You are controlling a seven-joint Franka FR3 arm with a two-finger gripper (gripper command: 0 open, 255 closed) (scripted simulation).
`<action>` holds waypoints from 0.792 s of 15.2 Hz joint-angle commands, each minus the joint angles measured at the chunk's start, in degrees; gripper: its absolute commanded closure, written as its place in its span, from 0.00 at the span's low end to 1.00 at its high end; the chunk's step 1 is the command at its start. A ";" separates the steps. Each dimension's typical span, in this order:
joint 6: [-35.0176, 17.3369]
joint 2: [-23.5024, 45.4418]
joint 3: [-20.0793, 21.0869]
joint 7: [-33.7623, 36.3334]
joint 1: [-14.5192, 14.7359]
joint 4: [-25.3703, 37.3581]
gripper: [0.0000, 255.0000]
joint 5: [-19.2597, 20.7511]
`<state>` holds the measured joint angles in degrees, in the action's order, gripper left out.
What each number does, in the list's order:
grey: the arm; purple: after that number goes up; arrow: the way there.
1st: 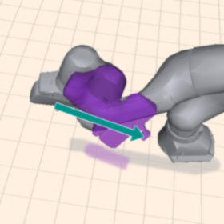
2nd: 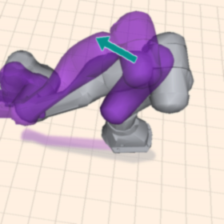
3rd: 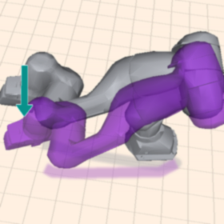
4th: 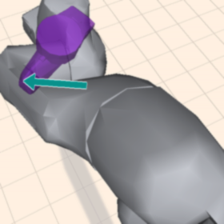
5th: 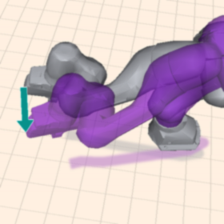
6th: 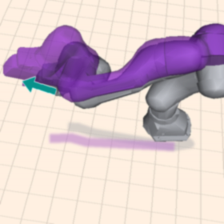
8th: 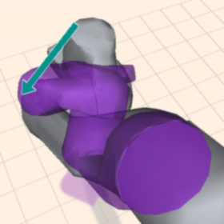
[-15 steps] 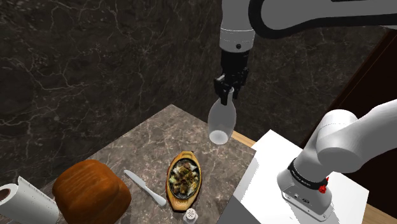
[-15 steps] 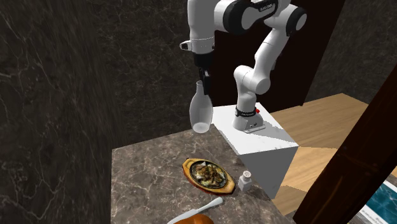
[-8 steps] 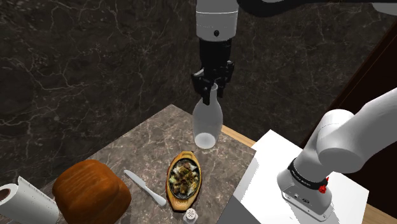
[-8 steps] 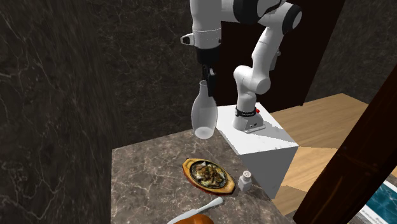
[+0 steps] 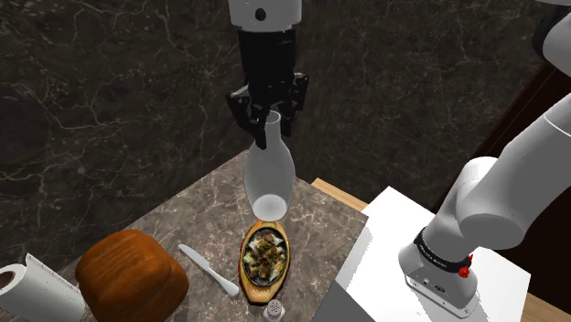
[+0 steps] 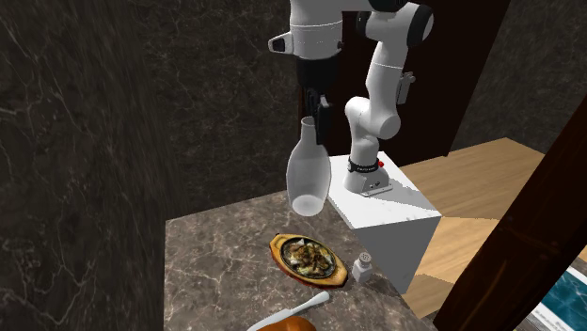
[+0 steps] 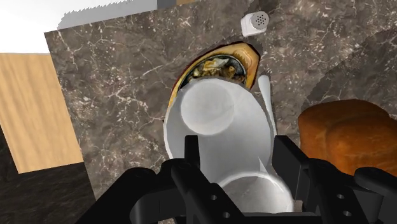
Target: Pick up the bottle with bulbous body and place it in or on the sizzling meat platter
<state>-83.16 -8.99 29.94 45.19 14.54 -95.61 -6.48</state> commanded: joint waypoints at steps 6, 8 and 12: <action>-4.57 -0.33 0.48 0.36 0.34 -4.77 1.00 -0.29; -6.13 -0.67 0.48 0.17 0.38 -6.65 1.00 -0.46; -9.24 -1.17 0.52 -0.15 0.47 -10.20 1.00 -0.72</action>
<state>-91.38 -9.97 30.46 45.17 14.99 -104.67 -7.12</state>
